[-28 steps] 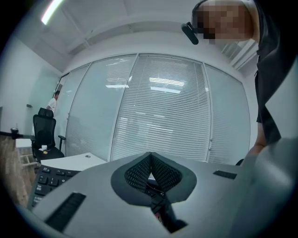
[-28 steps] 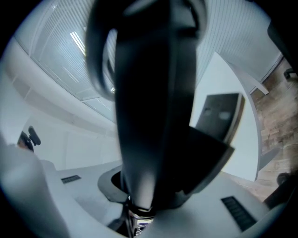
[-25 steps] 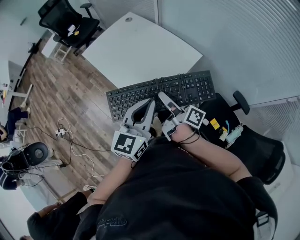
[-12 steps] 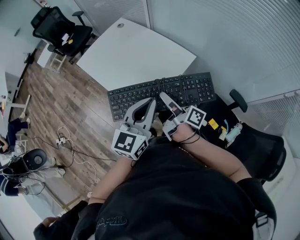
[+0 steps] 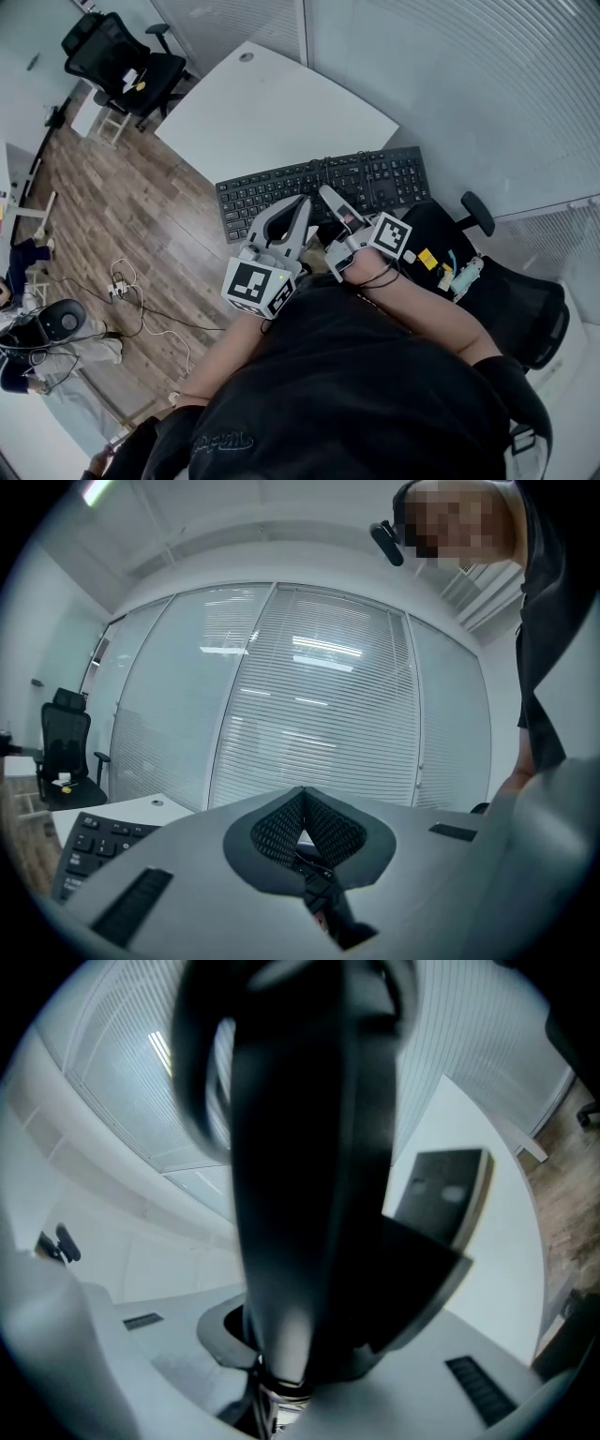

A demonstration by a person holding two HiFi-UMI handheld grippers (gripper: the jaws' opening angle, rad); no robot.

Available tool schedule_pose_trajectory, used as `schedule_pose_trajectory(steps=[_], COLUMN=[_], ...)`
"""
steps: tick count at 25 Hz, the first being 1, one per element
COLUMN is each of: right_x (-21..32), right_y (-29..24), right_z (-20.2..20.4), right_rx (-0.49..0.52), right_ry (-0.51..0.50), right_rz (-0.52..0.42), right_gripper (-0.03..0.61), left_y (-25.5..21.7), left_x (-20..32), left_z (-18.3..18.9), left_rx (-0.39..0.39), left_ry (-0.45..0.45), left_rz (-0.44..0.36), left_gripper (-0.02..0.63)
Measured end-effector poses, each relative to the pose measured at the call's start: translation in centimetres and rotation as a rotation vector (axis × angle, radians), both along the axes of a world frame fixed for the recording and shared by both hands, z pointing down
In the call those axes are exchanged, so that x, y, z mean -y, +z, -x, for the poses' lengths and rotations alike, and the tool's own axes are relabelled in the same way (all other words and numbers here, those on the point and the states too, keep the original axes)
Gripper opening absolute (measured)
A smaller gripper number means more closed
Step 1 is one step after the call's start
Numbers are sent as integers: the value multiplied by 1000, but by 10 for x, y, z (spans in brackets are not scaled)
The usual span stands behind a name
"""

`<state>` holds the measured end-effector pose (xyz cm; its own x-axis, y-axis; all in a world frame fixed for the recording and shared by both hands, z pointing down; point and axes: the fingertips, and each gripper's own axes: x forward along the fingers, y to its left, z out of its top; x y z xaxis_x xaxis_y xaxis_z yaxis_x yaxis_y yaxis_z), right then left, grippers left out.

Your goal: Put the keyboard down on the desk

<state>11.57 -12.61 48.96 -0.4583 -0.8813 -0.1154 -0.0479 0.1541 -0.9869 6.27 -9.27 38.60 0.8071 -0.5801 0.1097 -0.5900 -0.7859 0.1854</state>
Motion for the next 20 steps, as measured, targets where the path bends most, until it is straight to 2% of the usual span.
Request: schedule_pose_trajectory(steps=[6, 11, 15, 20], right_x=[48, 79, 90, 100], right_y=[-16, -19, -22, -16], right_z=[32, 61, 86, 107], right_rx=[-28, -48, -39, -35], right_ry=[-4, 10, 17, 9], right_rz=[-8, -12, -23, 8], right_gripper=[100, 100, 100, 100], left_y=[-16, -21, -22, -16], left_x=[49, 74, 90, 102], left_z=[35, 62, 88, 112], left_rx=[-24, -35, -42, -59], left_ry=[-8, 28, 31, 15], left_rz=[-10, -5, -9, 25], left_gripper=[15, 15, 15, 15])
